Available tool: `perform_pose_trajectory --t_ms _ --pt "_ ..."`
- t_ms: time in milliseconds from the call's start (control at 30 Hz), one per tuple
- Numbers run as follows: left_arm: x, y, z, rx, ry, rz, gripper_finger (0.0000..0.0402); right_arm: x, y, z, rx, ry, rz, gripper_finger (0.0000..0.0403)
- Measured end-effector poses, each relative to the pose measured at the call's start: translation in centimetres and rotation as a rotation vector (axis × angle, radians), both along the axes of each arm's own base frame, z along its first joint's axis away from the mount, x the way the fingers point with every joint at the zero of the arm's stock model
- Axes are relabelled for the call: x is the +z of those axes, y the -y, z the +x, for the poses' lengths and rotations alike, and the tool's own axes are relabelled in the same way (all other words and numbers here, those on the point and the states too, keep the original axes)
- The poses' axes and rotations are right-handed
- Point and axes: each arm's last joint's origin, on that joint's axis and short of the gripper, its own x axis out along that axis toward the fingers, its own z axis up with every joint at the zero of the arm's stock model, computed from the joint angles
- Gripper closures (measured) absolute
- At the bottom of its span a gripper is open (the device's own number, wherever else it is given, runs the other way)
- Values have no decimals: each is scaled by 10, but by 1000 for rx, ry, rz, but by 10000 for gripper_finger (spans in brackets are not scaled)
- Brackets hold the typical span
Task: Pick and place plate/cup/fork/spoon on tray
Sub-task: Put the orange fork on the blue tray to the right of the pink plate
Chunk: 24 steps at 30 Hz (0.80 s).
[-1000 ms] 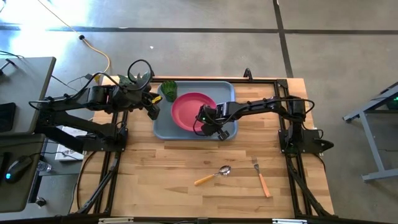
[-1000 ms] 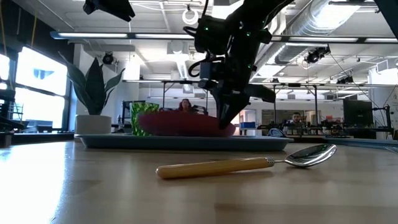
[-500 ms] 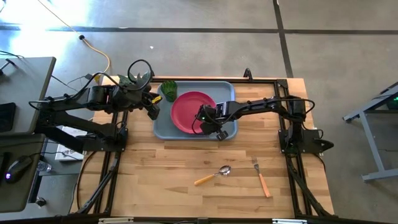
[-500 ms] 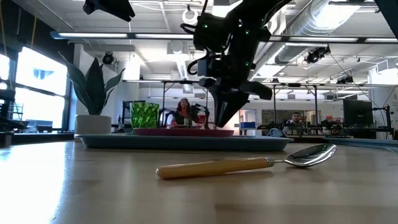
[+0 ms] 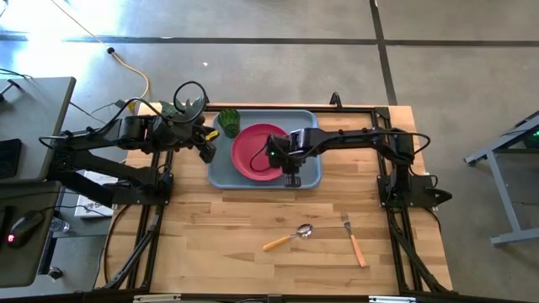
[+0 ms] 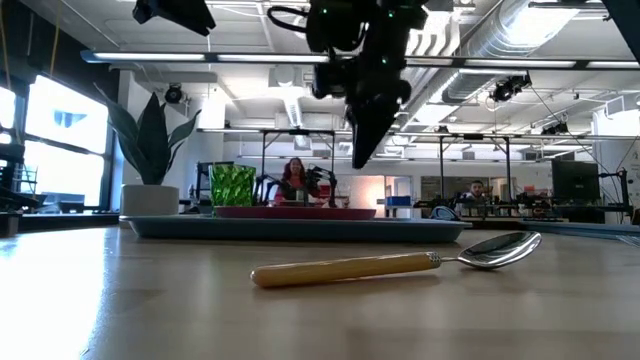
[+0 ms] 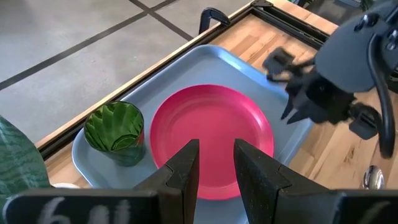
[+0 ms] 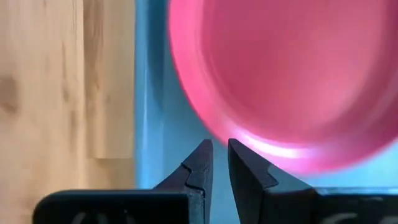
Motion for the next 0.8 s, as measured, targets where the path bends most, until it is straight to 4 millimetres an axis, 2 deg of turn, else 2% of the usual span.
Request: perform_pose_trajectory --t_ms 133,233,400,667,800 --pt "0 0 0 -6 -1 -2 312 12 -2 -4 -219 -40 109 361" --pt "0 0 0 -29 -12 7 312 15 -9 -9 -300 -93 174 361" --pt "0 1 0 -32 -13 6 312 8 -30 -19 -314 -215 193 361" --pt "0 1 0 -36 -17 11 312 -4 -69 -36 -302 -366 119 361" --pt "0 1 0 -36 -17 10 312 -9 -90 -54 -312 -404 102 361"
